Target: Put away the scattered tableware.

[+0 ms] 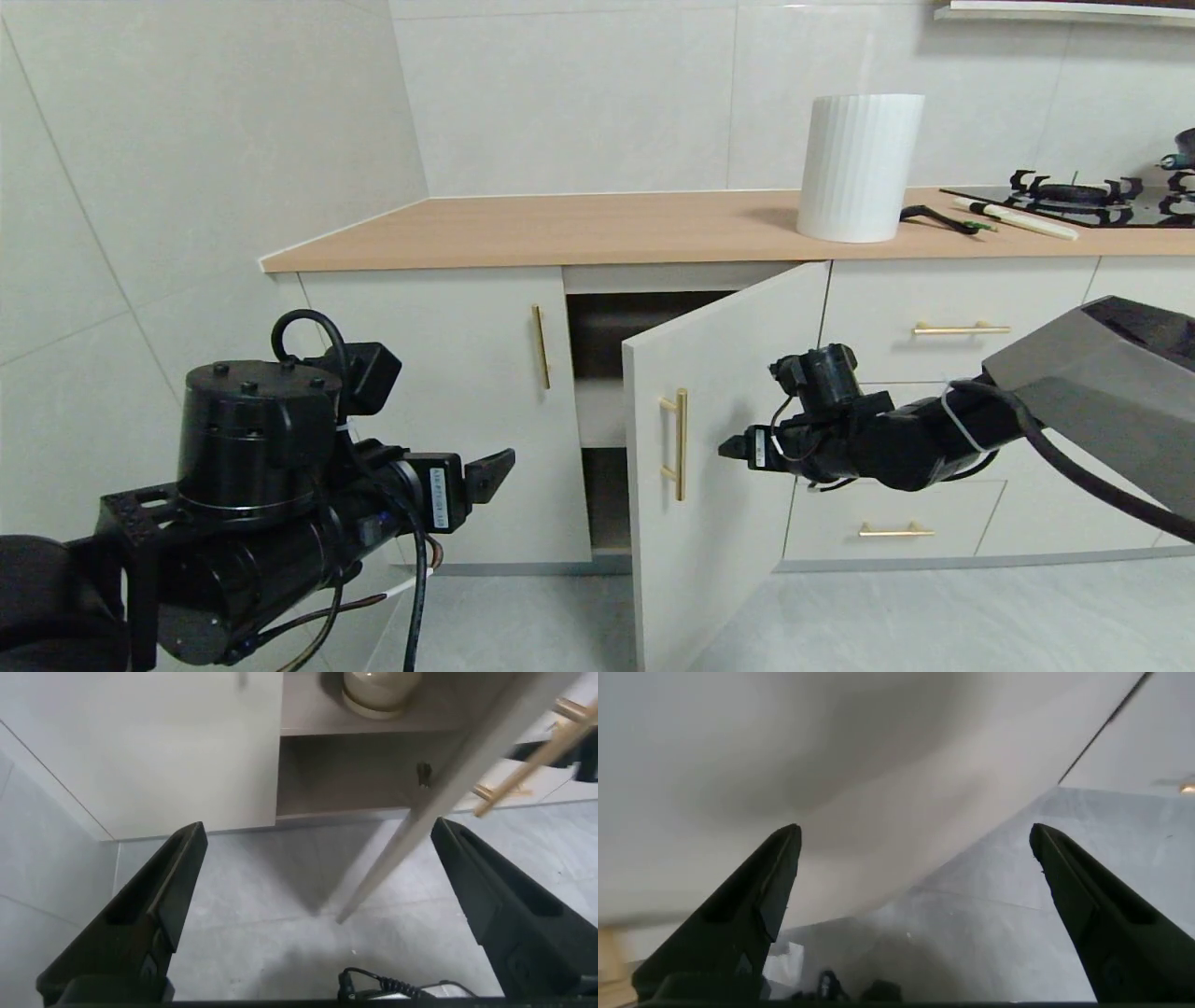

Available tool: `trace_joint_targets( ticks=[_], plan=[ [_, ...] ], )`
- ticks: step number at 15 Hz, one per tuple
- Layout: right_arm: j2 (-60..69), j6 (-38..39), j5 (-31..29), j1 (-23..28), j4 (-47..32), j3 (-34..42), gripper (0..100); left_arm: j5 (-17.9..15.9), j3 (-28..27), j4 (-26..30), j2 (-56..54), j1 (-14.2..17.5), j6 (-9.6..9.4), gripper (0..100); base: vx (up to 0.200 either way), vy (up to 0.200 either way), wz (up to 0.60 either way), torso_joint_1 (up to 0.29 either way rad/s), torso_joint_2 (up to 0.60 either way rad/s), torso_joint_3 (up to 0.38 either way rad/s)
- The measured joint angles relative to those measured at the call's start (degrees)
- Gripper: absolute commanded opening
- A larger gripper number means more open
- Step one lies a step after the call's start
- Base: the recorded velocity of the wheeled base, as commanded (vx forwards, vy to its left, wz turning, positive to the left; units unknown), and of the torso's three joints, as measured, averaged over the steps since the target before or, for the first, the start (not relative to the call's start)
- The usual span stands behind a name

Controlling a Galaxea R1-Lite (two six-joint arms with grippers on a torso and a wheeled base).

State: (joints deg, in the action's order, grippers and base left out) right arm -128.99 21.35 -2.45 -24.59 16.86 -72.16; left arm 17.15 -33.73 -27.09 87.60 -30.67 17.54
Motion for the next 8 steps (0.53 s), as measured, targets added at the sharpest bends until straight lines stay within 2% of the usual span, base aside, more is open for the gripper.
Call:
trace_joint_targets(
  ticks=[2,4,5,6,8],
  plan=[
    [-1.1,1.4,-0.1,-0.1,0.4,-1.0,100,1.0,0.0,-0.1,0.0,0.0,-0.17,100,0.000,0.000,0.00,0.000,0.00,0.000],
    [-1.9,3.3,0.1,0.0,0.4,-2.0,100,2.2,0.1,-0.4,0.0,0.0,-1.29,100,0.000,0.000,0.00,0.000,0.00,0.000],
    [-2.2,3.4,0.1,0.0,0.4,-2.5,100,3.2,0.2,-0.6,-0.1,0.0,-1.97,100,0.000,0.000,0.00,0.000,0.00,0.000],
    [-2.5,3.5,0.0,0.0,0.5,-2.7,100,4.4,0.2,-0.6,-0.3,0.0,-3.69,100,0.000,0.000,0.00,0.000,0.00,0.000],
    [-3.1,3.5,0.1,-0.2,0.4,-3.2,100,6.3,0.4,-0.6,-0.7,0.0,-4.68,100,0.000,0.000,0.00,0.000,0.00,0.000]
  ],
)
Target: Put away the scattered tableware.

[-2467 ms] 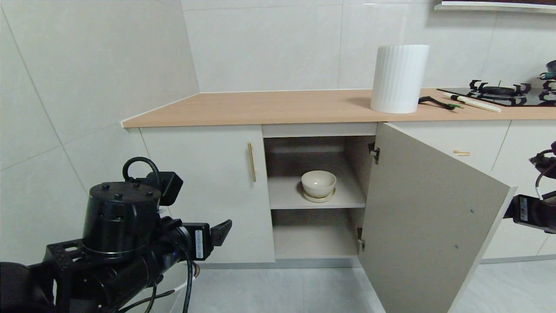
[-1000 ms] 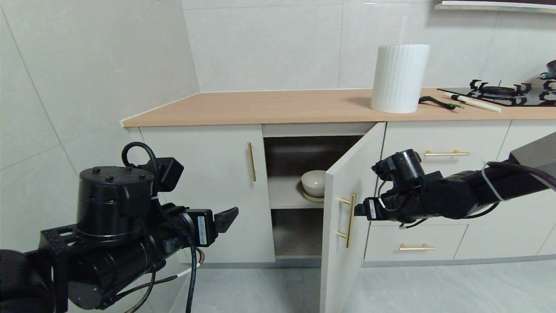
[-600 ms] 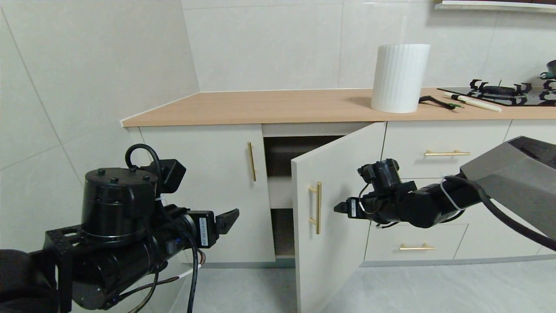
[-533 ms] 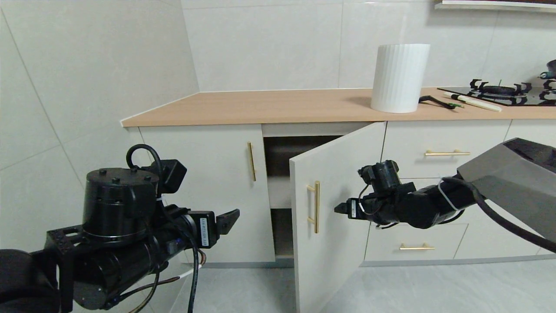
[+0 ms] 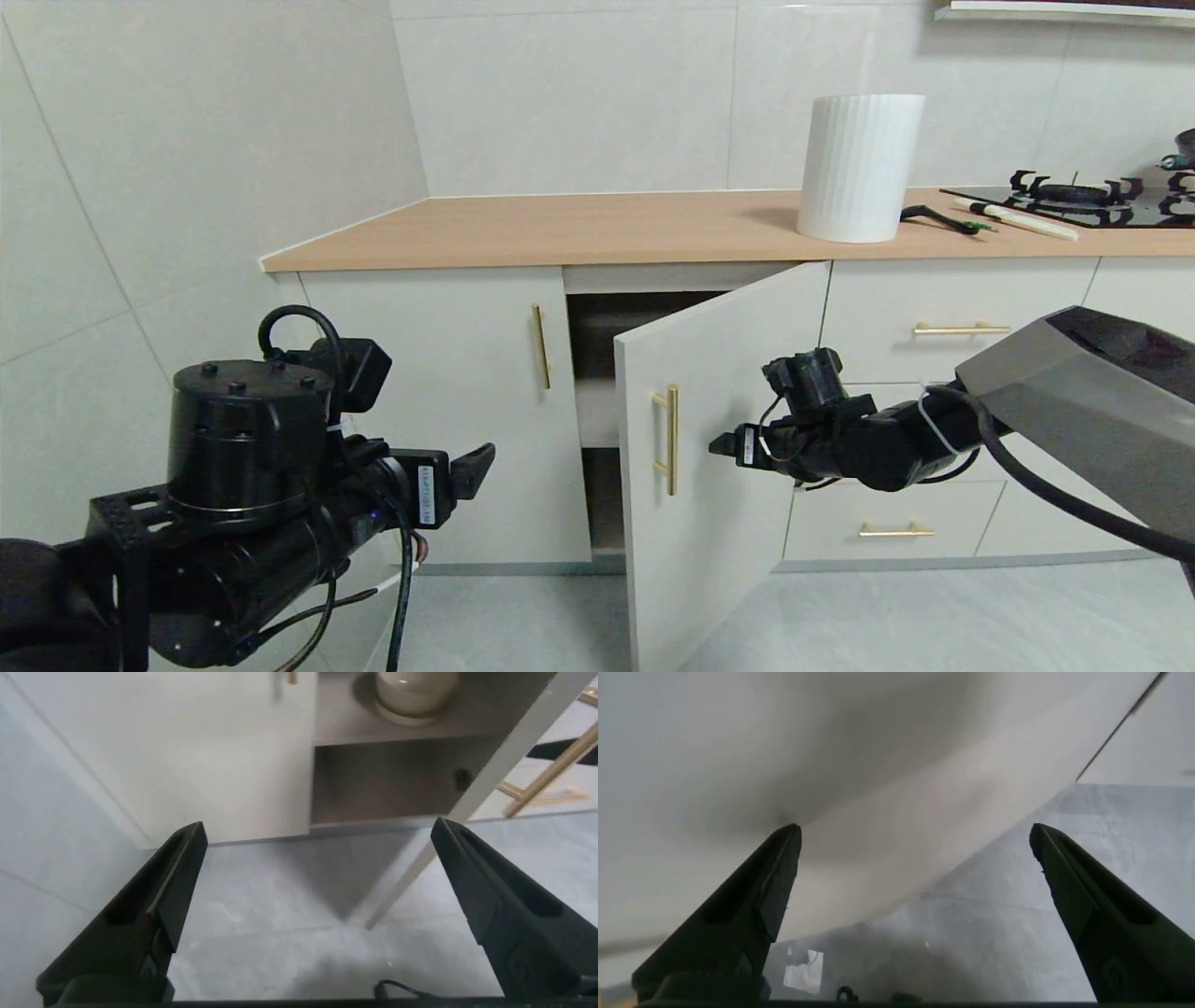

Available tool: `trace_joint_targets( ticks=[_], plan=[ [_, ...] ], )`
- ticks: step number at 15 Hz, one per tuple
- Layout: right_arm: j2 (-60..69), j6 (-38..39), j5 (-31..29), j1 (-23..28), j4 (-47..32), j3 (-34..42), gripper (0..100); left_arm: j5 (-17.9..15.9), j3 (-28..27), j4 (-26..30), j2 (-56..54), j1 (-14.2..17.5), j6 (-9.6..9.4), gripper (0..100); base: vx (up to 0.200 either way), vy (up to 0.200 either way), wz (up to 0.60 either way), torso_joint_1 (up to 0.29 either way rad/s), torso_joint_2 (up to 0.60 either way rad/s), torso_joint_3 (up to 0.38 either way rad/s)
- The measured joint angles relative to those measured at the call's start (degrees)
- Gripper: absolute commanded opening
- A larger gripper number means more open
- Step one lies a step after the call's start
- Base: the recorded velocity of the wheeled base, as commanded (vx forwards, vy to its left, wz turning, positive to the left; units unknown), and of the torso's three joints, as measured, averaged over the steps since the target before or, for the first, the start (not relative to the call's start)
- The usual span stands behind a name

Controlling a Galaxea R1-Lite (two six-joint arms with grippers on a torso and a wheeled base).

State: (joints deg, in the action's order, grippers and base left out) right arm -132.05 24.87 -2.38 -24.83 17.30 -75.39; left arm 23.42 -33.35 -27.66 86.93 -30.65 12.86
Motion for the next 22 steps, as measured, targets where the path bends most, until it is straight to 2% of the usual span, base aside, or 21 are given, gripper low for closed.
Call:
trace_joint_targets(
  ticks=[1,2,4,6,7,12,15,17,22],
  plan=[
    [-0.4,0.0,-0.1,-0.2,0.0,-0.4,100,0.4,0.0,-0.1,-0.2,0.0,-0.17,100,0.000,0.000,0.00,0.000,0.00,0.000],
    [-0.7,0.1,-0.1,-0.3,0.0,-0.6,100,1.5,0.0,-0.2,-0.4,0.0,-1.21,100,0.000,0.000,0.00,0.000,0.00,0.000],
    [-1.3,0.1,-0.1,-0.2,-0.1,-0.9,100,5.4,0.3,-0.2,-0.5,0.0,-5.34,100,0.000,0.000,0.00,0.000,0.00,0.000],
    [-1.5,0.1,-0.1,0.2,-0.3,-1.1,100,8.3,1.2,-0.2,0.1,-0.2,-8.22,100,0.000,0.000,0.00,0.000,0.00,0.000],
    [-1.6,0.1,-0.1,0.3,-0.4,-1.1,100,8.7,1.5,-0.2,0.5,-0.4,-8.73,100,0.000,0.000,0.00,0.000,0.00,0.000],
    [-1.7,0.1,-0.1,0.7,-0.4,-1.1,100,8.6,1.7,-0.2,1.4,-0.6,-8.40,100,0.000,0.000,0.00,0.000,0.00,0.000],
    [-2.0,1.1,-0.3,0.4,-0.2,-1.4,100,8.6,1.6,-0.1,1.5,-0.6,-8.40,100,0.200,0.000,0.00,0.002,0.00,0.004],
    [-2.3,2.7,-0.3,0.4,-0.1,-2.3,100,8.5,1.5,-0.2,1.7,-0.5,-8.44,100,0.200,0.000,0.00,0.000,0.00,0.010],
    [-5.2,10.6,0.0,0.5,-0.5,-8.5,100,8.5,1.6,-0.3,1.9,-0.6,-8.48,100,0.000,0.000,0.00,0.000,0.00,0.000]
  ],
)
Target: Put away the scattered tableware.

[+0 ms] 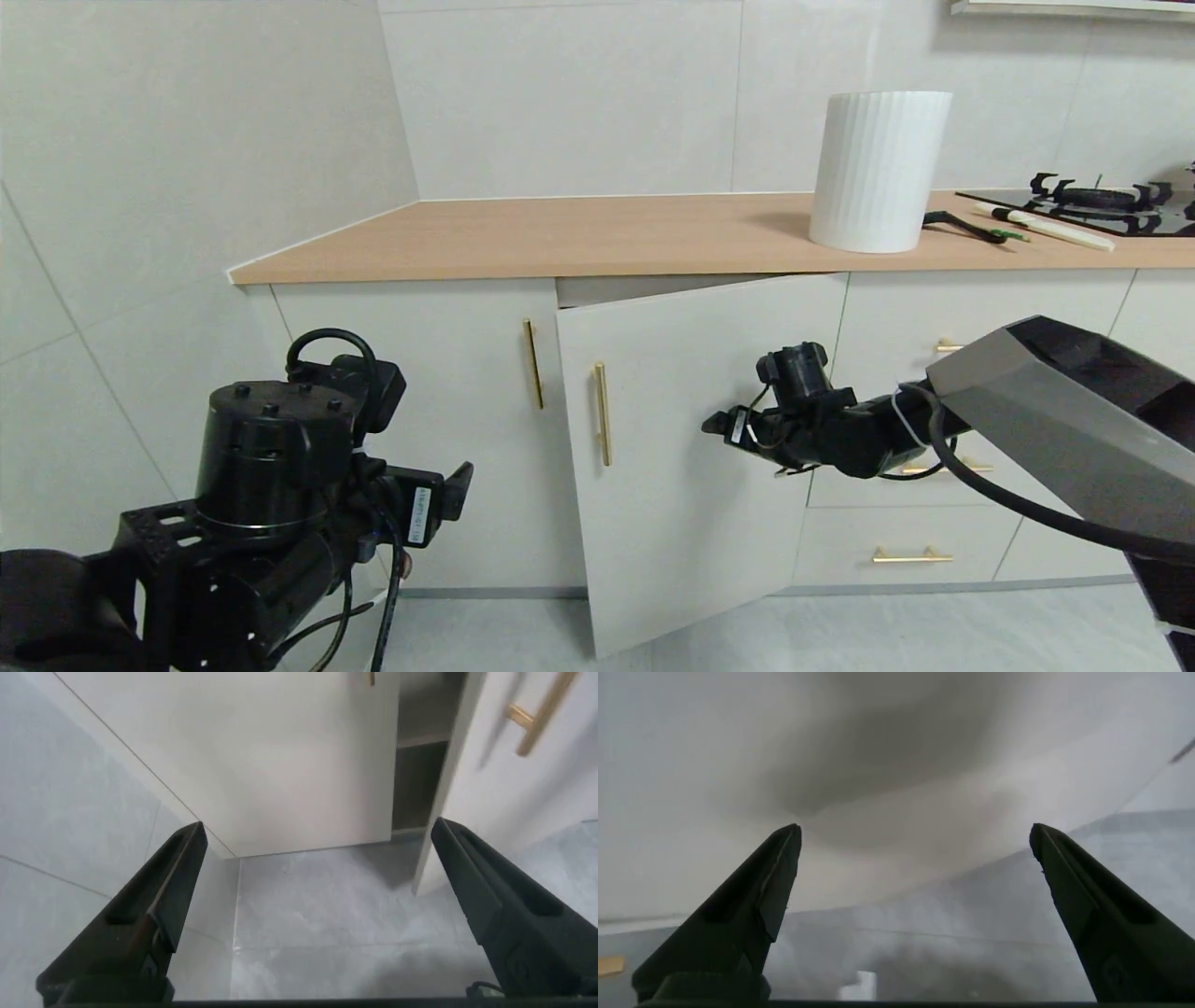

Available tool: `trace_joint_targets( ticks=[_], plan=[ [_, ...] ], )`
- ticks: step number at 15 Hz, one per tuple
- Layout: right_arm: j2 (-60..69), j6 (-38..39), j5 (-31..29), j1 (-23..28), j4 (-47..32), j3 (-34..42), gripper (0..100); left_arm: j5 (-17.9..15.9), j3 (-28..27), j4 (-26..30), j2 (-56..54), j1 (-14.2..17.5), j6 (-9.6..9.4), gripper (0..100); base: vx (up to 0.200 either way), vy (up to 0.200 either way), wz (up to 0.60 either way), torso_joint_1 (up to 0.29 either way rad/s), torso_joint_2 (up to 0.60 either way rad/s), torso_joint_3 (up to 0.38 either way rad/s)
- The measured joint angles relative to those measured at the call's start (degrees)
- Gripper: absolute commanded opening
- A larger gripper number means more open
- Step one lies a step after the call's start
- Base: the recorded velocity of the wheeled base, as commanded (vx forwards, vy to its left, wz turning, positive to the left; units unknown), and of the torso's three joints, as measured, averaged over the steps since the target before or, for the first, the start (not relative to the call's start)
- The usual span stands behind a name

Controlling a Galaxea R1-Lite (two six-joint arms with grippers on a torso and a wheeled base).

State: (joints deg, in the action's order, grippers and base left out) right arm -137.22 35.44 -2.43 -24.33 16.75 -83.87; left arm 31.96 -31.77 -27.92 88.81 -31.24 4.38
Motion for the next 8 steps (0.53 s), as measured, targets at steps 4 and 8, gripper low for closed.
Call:
trace_joint_targets(
  ticks=[4,8],
  plan=[
    [-2.4,7.3,-0.4,0.1,-0.1,-5.2,100,-0.1,0.1,0.0,-0.1,0.0,0.77,100,0.000,0.000,0.00,0.000,0.00,0.000],
    [-5.3,12.6,-0.7,0.1,-1.8,-11.1,100,-0.1,-0.2,-0.1,0.0,0.7,2.18,100,0.000,0.000,0.00,0.000,0.00,0.000]
  ],
)
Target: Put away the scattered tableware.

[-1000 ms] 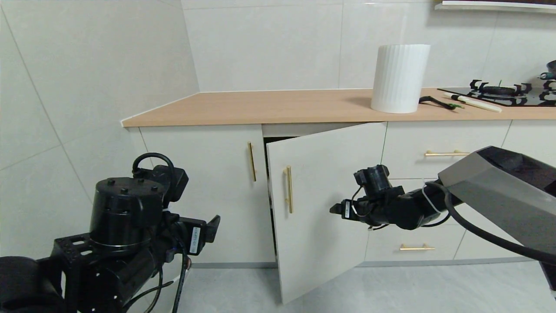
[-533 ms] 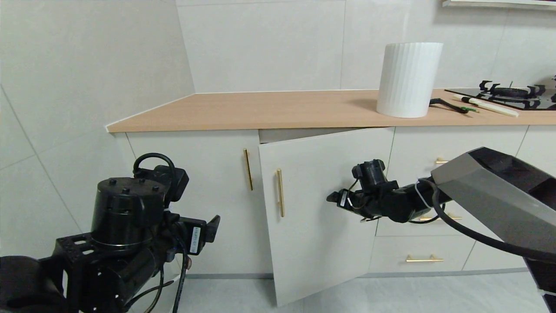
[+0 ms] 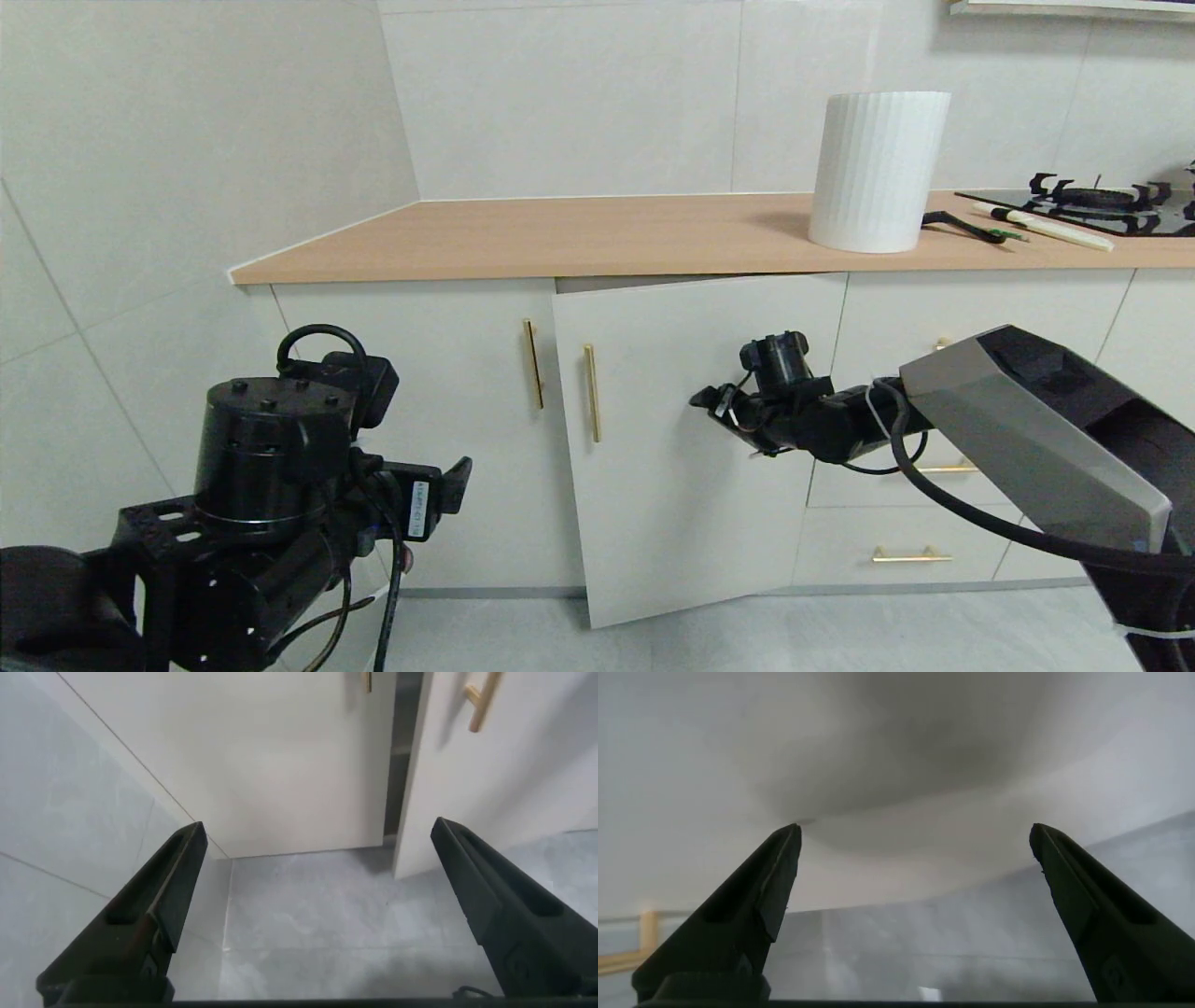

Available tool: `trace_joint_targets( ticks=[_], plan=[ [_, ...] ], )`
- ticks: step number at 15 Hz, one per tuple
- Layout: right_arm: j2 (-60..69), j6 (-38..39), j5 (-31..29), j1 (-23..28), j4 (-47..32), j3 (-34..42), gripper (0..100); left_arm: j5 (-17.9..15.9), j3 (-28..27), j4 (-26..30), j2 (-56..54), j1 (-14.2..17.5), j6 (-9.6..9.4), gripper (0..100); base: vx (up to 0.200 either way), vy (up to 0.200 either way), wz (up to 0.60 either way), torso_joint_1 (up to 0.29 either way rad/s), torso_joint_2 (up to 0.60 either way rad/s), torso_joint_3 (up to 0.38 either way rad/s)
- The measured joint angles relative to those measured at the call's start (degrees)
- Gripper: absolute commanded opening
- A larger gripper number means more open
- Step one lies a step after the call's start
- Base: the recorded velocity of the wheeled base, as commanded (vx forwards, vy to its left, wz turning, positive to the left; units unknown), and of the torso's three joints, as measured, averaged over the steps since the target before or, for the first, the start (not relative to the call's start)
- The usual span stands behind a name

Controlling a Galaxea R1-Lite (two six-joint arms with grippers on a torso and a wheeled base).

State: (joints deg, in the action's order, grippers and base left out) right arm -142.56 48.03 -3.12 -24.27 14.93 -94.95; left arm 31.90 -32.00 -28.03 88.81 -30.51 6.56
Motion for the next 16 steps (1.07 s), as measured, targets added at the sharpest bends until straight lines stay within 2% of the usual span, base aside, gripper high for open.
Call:
trace_joint_targets(
  ticks=[3,6,9,13,16],
  plan=[
    [-2.2,1.8,-2.0,0.4,-3.4,-4.5,100,0.0,-0.1,0.0,0.2,0.1,0.00,100,0.000,0.000,0.00,0.000,0.00,0.000],
    [-5.9,3.9,-6.9,1.5,-10.7,-13.8,100,0.0,-0.2,0.1,0.5,0.2,0.01,100,0.000,0.000,0.00,0.000,0.00,0.000],
    [-8.2,5.3,-7.6,2.4,-13.9,-18.3,100,0.0,-0.2,0.1,0.6,0.2,0.01,100,0.000,0.000,0.00,0.000,0.00,0.000],
    [-7.1,5.8,-7.4,2.6,-16.3,-17.8,100,0.0,-0.2,0.0,0.7,0.2,0.11,100,0.000,0.000,0.00,0.000,0.00,0.000],
    [-1.4,5.6,-4.7,2.4,-18.2,-11.9,100,0.0,-0.2,-0.1,0.1,0.2,0.41,100,0.000,0.000,0.00,0.000,0.00,0.000]
  ],
)
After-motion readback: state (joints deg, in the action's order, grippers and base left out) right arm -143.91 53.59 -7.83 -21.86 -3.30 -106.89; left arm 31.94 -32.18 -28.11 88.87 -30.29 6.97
